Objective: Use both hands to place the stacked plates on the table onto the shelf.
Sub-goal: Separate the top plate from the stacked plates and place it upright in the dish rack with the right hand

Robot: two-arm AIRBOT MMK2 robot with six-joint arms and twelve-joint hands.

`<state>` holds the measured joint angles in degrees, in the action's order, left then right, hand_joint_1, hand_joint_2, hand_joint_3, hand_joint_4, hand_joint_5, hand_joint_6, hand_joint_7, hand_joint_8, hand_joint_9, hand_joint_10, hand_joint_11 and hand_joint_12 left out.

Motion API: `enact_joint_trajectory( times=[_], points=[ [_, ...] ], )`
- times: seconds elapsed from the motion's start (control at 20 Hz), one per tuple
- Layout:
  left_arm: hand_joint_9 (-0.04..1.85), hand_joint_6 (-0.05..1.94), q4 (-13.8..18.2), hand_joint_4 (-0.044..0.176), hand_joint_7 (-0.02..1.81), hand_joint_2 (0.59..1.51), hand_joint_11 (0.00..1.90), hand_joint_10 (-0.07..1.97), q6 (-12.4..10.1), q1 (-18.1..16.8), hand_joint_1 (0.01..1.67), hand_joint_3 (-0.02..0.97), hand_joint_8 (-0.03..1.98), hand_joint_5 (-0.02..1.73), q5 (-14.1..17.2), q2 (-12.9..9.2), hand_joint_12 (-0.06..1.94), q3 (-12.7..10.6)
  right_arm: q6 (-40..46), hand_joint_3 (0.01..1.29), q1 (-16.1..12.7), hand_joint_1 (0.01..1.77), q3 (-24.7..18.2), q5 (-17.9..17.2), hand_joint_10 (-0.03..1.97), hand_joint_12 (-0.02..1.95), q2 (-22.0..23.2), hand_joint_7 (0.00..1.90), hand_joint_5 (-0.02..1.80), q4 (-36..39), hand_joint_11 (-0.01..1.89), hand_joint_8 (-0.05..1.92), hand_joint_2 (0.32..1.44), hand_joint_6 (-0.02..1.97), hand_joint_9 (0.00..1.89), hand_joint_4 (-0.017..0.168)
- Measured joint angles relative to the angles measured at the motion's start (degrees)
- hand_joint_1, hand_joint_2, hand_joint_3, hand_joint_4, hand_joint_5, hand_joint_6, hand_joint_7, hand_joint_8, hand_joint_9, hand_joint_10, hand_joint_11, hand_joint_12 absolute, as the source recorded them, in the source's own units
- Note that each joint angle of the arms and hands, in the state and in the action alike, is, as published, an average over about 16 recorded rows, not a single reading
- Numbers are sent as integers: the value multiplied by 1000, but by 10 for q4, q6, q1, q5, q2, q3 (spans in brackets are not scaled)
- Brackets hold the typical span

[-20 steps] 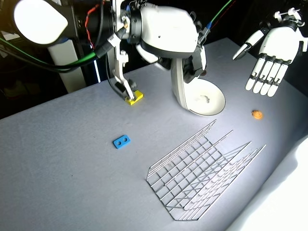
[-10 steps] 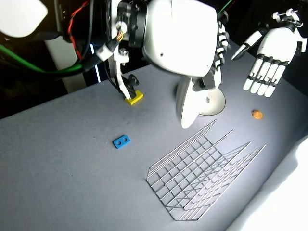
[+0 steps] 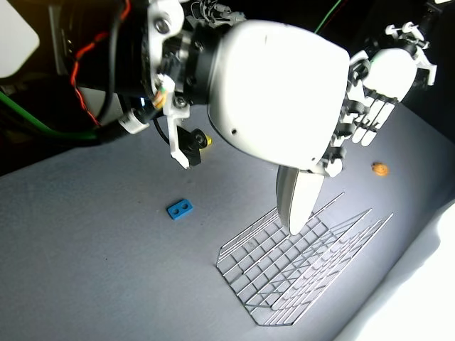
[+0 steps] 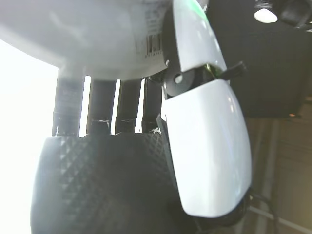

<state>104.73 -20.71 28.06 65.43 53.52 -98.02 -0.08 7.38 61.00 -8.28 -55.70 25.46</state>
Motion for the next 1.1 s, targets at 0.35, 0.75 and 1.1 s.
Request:
enact_joint_trajectory(
  times=[0.35, 0.75, 1.1],
  points=[
    [18, 8, -2, 1, 17, 1199, 17, 4, 13, 42, 12, 14, -4, 18, -21, 14, 3, 8, -1, 15, -3, 1263, 24, 24, 89, 919, -12, 1038, 839, -27, 942, 955, 1031, 1082, 1245, -9],
    [20, 8, -1, 1, 14, 1200, 20, 3, 19, 73, 12, 14, -4, 15, -42, 25, 4, 9, -1, 15, -11, 1252, 44, 40, 61, 918, -19, 1031, 831, -44, 944, 977, 1042, 1082, 1271, -10],
    [17, 8, 4, 1, 14, 1200, 21, -3, 21, 89, 12, 15, -4, 17, -54, 30, 4, 7, 0, 15, -9, 1250, 66, 52, 53, 918, -33, 1031, 830, -53, 950, 974, 1054, 1082, 1287, -10]
  ],
)
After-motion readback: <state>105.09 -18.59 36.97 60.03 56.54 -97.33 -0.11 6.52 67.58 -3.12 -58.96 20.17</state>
